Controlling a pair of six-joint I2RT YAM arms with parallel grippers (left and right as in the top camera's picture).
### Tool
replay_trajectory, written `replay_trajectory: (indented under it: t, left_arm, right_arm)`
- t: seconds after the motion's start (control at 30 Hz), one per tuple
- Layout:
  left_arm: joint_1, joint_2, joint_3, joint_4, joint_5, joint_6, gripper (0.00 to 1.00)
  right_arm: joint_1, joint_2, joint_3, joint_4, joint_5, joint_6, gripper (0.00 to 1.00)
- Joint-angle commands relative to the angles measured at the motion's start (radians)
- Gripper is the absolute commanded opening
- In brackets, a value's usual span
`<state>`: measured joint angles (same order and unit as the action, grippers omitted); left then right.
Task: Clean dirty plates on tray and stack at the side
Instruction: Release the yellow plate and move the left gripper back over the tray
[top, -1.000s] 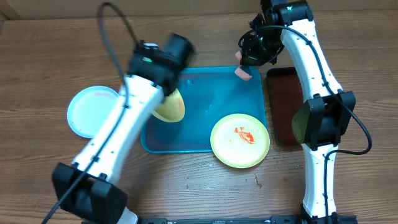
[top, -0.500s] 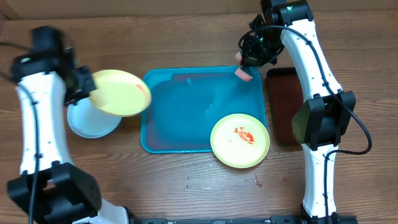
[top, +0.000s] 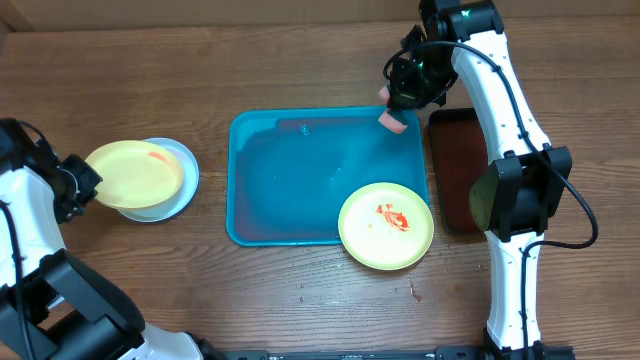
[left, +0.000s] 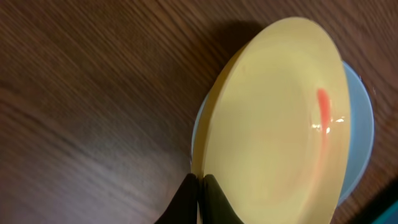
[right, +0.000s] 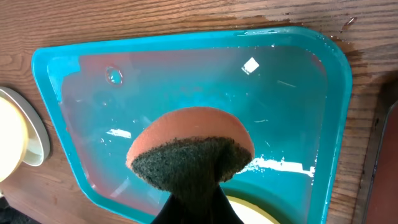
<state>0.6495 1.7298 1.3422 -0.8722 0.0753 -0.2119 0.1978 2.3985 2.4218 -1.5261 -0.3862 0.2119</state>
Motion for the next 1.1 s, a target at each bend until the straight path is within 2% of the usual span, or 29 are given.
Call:
replay_trajectory:
  t: [0.0,0.1,0.13,0.23,0.33,0.6,0.7,0.93,1.07]
  left_arm:
    - [-0.004,-0.009,-0.061,0.058,0.026,-0.050,0.04]
    - [-0.011,-0.008,-0.094,0.092,0.027,-0.058,0.06]
    - [-0.015,-0.008,-0.098,0.095,0.027,-0.058,0.09]
    - [-0.030,-0.008,-0.100,0.093,0.028,-0.057,0.29]
    - [-0.047,-0.008,-0.100,0.087,0.043,-0.056,0.37]
    - [-0.150,-0.008,-0.065,0.067,0.164,0.036,0.41]
    - [-0.235,-0.008,-0.042,0.030,0.227,0.085,0.43]
    - [-0.529,-0.008,-0.040,-0.035,0.476,0.085,0.45]
    - [-0.732,0.003,-0.040,0.004,0.485,-0.016,0.57]
  right_arm:
    - [-0.002,-0.035,0.024,0.002,-0.009,-0.007,0.04]
    - [-0.002,-0.035,0.024,0.001,-0.009,-0.007,0.04]
    - [-0.002,-0.035,0.024,0.001,-0.009,-0.008,0.04]
    - [-0.002,-0.035,0.024,0.002,-0.009,-0.007,0.04]
    - [-0.002,-0.035,0.024,0.002,-0.009,-0.007,0.04]
    - [-0.002,-0.035,0.024,0.002,-0.009,-0.008,0.04]
    - [-0.002,-0.035,0.024,0.002,-0.008,-0.008,0.04]
    - [-0.002,-0.035,0.024,0.002,-0.008,-0.007,0.04]
    - [-0.002,-0.035,0.024,0.002,-0.009,-0.007,0.04]
